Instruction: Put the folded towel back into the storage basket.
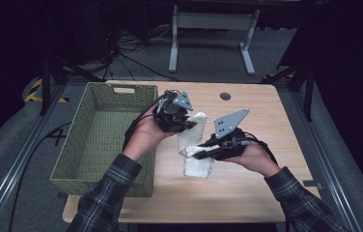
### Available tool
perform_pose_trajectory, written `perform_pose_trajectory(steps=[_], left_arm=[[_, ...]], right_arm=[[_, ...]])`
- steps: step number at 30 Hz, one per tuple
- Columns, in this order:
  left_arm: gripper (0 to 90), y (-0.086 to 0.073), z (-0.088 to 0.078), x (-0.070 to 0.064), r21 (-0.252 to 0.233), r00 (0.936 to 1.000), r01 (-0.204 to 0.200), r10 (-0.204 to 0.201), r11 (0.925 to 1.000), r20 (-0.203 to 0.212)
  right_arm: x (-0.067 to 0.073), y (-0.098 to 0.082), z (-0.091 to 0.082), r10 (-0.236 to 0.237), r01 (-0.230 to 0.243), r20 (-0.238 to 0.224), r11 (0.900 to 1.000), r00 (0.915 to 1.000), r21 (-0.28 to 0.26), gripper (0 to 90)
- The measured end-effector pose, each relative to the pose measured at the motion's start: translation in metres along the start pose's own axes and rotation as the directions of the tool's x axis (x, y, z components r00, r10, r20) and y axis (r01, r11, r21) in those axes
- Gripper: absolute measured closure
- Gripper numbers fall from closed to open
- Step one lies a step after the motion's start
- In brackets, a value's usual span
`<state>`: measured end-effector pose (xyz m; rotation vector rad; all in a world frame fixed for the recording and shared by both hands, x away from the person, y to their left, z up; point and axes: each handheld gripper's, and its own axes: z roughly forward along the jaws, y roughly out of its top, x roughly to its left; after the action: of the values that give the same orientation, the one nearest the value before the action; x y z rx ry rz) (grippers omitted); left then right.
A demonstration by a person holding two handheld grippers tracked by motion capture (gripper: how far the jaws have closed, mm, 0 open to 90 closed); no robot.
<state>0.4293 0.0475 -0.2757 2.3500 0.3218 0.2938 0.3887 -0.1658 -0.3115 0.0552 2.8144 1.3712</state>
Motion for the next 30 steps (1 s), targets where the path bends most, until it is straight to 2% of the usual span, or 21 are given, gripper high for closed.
perform_pose_trajectory(steps=[3, 9, 13, 22, 25, 27, 30], left_arm=[[81.0, -0.006, -0.010, 0.007, -0.025, 1.0000, 0.000, 0.000, 0.9997, 0.004], [81.0, -0.015, -0.022, 0.016, -0.026, 1.0000, -0.009, 0.009, 0.9996, -0.002], [81.0, -0.024, -0.036, 0.023, -0.021, 0.9995, -0.030, 0.029, 0.9993, -0.015], [81.0, -0.049, -0.056, 0.036, -0.036, 0.9987, -0.004, 0.002, 0.9994, -0.051], [81.0, -0.059, -0.059, 0.038, -0.047, 0.9982, 0.021, -0.024, 0.9987, -0.056], [81.0, -0.064, -0.061, 0.040, -0.040, 0.9980, 0.022, -0.024, 0.9990, -0.058], [81.0, -0.080, -0.068, 0.044, -0.039, 0.9962, 0.038, -0.041, 0.9985, -0.077]], right_arm=[[-0.003, 0.012, 0.007, -0.008, 0.008, -0.008, 1.000, 0.9999, -0.005, 78.7], [-0.006, 0.037, 0.021, -0.029, 0.028, -0.012, 1.000, 0.9995, -0.003, 78.6], [-0.007, 0.053, 0.030, -0.039, 0.039, -0.017, 0.999, 0.9991, -0.004, 78.6], [-0.013, 0.080, 0.058, -0.048, 0.047, -0.043, 0.999, 0.9979, -0.021, 78.6], [-0.015, 0.087, 0.071, -0.052, 0.051, -0.048, 0.999, 0.9975, -0.020, 78.6], [-0.016, 0.091, 0.080, -0.049, 0.048, -0.055, 0.999, 0.9973, -0.020, 78.6], [-0.017, 0.096, 0.093, -0.047, 0.046, -0.059, 0.999, 0.9972, -0.021, 78.6]])
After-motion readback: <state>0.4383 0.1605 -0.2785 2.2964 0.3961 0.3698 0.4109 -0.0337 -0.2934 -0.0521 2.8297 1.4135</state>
